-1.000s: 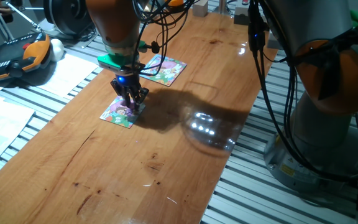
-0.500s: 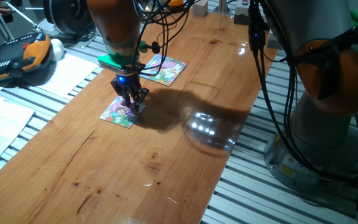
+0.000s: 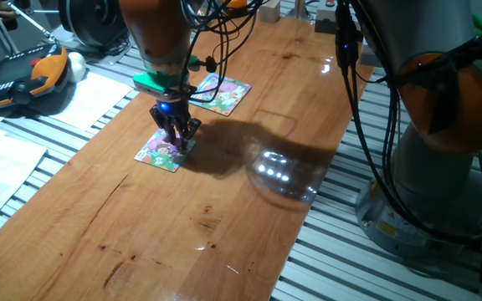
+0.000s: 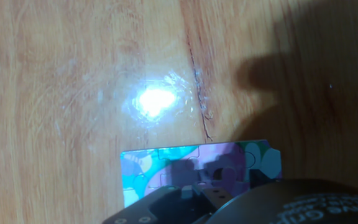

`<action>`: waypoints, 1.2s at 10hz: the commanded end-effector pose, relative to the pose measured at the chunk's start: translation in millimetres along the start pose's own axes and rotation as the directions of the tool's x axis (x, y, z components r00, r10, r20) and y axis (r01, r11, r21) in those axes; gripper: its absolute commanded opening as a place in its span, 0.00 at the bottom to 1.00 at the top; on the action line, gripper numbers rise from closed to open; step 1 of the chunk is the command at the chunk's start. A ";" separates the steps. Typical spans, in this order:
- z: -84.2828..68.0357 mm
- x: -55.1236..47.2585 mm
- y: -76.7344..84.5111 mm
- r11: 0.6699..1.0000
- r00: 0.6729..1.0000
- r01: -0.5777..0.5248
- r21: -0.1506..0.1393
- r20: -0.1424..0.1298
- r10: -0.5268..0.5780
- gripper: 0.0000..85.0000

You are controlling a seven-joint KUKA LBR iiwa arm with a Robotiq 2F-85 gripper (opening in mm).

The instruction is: Assemble one piece of a puzzle

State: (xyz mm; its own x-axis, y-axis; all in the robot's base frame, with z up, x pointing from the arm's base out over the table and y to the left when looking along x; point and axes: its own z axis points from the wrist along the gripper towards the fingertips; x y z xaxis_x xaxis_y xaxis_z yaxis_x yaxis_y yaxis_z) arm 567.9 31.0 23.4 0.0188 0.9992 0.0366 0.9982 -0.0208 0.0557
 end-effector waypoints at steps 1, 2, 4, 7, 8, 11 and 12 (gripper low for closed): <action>-0.9 -0.1 1.0 1.000 1.000 0.000 -0.002 0.000 0.000 0.60; -1.1 -0.2 1.0 1.000 1.000 0.000 0.001 0.002 0.000 0.80; -1.1 -0.2 1.1 1.000 1.000 0.003 0.001 0.003 -0.003 0.80; -2.1 -0.6 1.2 1.000 1.000 0.015 0.007 0.009 -0.015 0.80; -2.7 -0.8 1.3 1.000 1.000 0.021 0.010 0.011 -0.022 0.60; -6.9 -2.8 1.9 0.999 0.999 0.045 0.017 0.018 -0.045 0.40; -8.0 -3.3 2.0 0.999 0.999 0.049 0.020 0.019 -0.050 0.40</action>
State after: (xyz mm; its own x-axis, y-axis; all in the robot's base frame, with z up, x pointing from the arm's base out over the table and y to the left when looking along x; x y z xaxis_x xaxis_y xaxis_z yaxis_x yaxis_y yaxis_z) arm 569.4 27.3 31.3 -0.0298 0.9995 0.0143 0.9989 0.0293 0.0379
